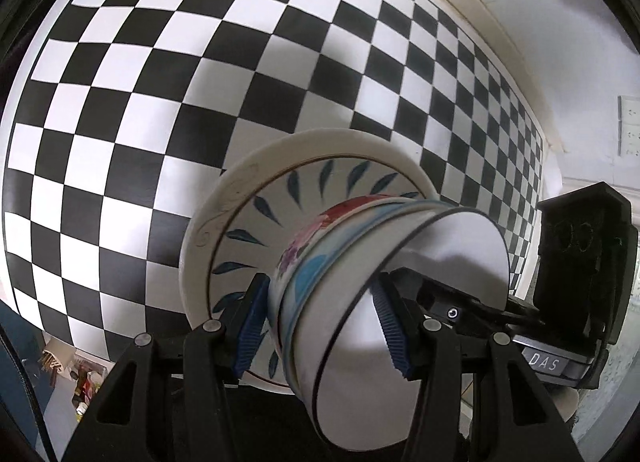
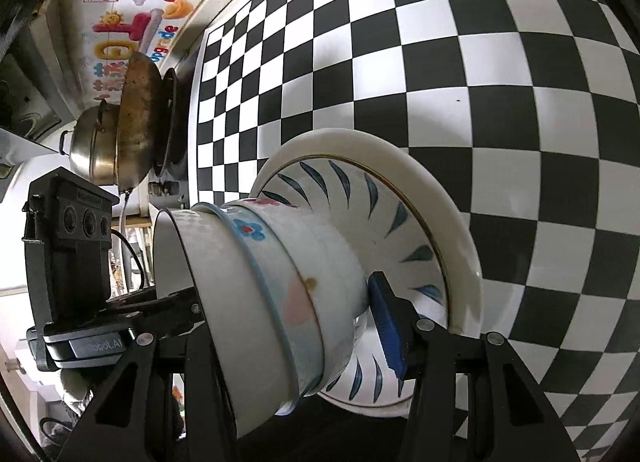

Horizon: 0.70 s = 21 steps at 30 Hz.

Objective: Organize plates and bowls
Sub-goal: 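Carry the bowl stack onto the plate stack and open both tools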

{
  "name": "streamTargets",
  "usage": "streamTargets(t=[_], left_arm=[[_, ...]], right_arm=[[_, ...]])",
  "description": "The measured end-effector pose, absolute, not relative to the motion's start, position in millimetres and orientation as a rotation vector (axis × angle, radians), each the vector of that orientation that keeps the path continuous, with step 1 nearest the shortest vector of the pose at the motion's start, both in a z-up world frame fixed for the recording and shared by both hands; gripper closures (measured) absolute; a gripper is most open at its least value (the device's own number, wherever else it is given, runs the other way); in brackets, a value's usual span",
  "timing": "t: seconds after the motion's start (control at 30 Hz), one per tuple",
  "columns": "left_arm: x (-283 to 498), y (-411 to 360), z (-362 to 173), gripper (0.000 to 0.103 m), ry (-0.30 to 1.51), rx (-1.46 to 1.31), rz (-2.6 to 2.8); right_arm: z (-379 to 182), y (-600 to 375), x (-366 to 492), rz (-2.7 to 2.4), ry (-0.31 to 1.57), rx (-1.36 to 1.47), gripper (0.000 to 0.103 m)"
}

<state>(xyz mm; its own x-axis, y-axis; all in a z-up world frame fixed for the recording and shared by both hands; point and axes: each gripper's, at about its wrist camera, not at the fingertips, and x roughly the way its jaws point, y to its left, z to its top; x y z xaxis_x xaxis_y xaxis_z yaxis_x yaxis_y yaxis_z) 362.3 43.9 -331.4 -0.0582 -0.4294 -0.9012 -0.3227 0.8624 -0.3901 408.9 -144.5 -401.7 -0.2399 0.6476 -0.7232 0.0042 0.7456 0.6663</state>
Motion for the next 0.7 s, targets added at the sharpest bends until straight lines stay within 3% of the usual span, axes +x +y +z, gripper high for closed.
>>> streamTargets(t=[0.7], left_arm=[[362.3, 45.7, -332.1, 0.054, 1.647, -0.562, -0.124]], right_arm=[[-402.9, -143.4, 406.6, 0.6, 1.713, 0.509, 0.051]])
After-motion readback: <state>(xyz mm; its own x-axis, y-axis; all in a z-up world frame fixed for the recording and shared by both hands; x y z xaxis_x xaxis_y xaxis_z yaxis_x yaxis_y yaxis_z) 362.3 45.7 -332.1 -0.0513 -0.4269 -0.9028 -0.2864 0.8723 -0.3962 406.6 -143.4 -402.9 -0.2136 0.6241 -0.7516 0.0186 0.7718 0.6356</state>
